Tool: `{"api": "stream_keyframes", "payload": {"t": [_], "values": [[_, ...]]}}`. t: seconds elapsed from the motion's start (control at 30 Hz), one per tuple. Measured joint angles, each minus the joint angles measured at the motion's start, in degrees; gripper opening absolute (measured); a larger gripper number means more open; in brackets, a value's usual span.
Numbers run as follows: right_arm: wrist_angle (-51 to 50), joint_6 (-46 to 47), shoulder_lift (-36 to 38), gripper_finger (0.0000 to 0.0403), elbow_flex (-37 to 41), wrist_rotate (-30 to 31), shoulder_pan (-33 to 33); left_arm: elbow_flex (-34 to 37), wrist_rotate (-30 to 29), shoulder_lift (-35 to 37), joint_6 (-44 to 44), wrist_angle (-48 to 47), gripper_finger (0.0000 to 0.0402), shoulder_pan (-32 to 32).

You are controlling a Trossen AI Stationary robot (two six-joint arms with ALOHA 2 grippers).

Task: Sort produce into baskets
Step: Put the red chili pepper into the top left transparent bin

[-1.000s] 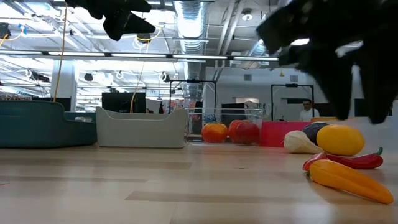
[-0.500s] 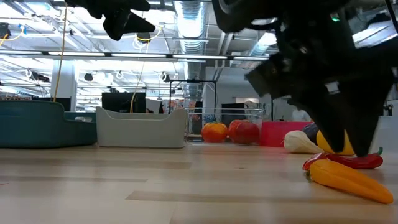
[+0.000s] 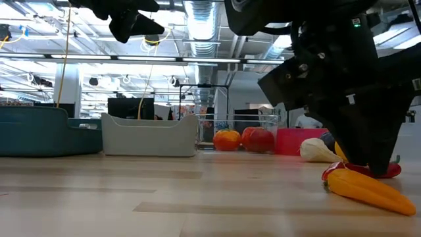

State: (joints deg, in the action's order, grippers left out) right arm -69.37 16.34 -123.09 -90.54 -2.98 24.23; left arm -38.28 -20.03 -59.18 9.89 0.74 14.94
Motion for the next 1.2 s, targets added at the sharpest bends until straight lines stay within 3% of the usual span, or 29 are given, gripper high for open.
{"api": "stream_keyframes", "payload": {"t": [0.47,0.7,0.97,1.07,1.2], "values": [[0.2,-0.32,0.0,0.0029,-0.04,-0.15,-0.55,0.0,-0.02,0.0,-0.02,0.0,0.0279,0.0],[-3.05,-0.85,0.02,0.0029,-0.7,-0.17,-1.57,0.0,-0.02,0.0,-0.02,-0.01,0.0279,0.0],[-10.24,-10.29,0.09,0.0028,-7.8,-0.02,-3.92,-0.81,1.3,0.98,0.25,0.17,0.0279,0.23],[-12.86,-13.72,0.09,0.0027,-12.37,3.01,-5.8,-1.81,1.36,2.22,-0.79,0.2,0.0279,0.81],[-13.98,-19.22,0.13,0.0031,-18.93,11.77,-8.92,-2.08,1.38,4.47,-3.91,-0.03,0.0279,1.59]]}}
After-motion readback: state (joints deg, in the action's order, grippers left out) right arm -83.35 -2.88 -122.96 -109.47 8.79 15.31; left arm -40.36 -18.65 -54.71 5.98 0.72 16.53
